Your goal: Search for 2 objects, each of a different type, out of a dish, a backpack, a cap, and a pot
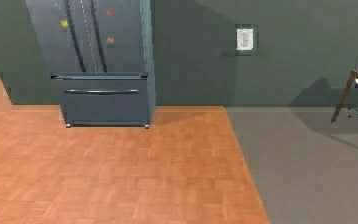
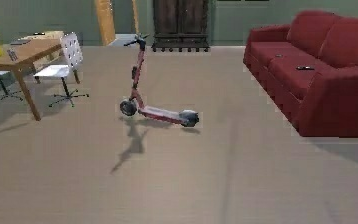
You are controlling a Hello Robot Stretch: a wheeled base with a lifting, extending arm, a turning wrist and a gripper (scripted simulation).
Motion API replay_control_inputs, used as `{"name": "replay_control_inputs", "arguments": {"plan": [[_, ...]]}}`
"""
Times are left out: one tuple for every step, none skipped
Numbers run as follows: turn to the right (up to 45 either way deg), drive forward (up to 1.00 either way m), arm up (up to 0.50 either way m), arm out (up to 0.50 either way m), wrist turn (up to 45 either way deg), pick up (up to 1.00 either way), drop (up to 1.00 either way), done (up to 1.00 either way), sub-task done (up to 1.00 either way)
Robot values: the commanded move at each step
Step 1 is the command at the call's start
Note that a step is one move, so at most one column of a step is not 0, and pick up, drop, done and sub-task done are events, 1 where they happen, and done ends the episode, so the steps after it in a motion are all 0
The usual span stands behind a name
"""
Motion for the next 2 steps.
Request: {"name": "replay_control_inputs", "arguments": {"plan": [[-9.0, 0.00, 0.00, 0.00, 0.0, 0.00, 0.00, 0.00, 0.00], [0.0, 0.35, 0.00, 0.00, 0.0, 0.00, 0.00, 0.00, 0.00]]}}
